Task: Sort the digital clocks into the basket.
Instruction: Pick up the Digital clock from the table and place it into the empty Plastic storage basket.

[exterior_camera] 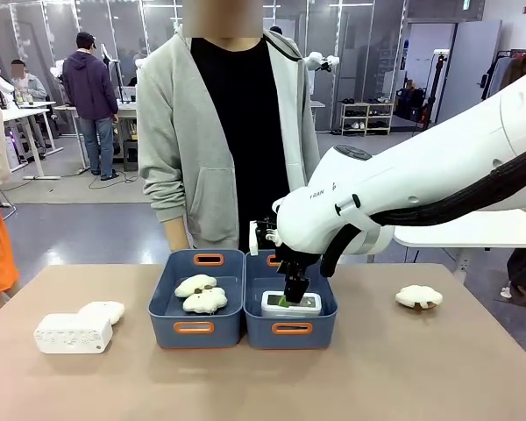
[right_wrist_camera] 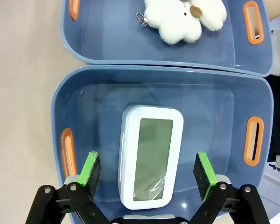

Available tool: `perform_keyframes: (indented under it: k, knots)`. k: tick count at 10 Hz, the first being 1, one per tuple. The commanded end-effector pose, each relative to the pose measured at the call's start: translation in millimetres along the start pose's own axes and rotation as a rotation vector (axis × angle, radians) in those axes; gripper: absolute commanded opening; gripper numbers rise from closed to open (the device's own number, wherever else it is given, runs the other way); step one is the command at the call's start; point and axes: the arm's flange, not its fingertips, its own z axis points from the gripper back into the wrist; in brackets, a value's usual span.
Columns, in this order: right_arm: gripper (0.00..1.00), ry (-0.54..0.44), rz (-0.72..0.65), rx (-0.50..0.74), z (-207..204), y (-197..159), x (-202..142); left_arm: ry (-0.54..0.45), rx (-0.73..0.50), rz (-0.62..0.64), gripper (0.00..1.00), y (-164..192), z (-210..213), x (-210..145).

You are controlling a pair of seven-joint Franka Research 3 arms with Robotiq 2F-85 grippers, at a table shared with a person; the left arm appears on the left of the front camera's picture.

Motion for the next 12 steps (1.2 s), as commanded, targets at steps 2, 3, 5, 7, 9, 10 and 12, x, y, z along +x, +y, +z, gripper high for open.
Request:
perform_keyframes:
  k: [2, 3, 5, 7, 9, 10, 12]
  knots:
    - [1.0, -0.001, 0.008, 0.005, -4, -1, 1, -0.008, -0.027, -0.02, 1.0, 0, 0, 3]
    - [1.0, -0.001, 0.008, 0.005, -4, -1, 1, -0.008, -0.027, -0.02, 1.0, 0, 0, 3]
    - [1.0, -0.001, 0.008, 0.005, -4, -1, 1, -0.008, -0.027, -0.02, 1.0, 0, 0, 3]
    - [1.0, -0.001, 0.008, 0.005, -4, -1, 1, -0.008, -0.027, -0.02, 1.0, 0, 0, 3]
    - [1.0, 0.0, 0.004, 0.008, -4, 1, 1, -0.008, -0.027, -0.02, 1.0, 0, 0, 3]
    - [1.0, -0.064, -0.039, 0.05, 40, 12, -11, -0.008, -0.027, -0.02, 1.0, 0, 0, 3]
    - [1.0, -0.189, -0.197, 0.084, 119, 31, -54, -0.008, -0.027, -0.02, 1.0, 0, 0, 3]
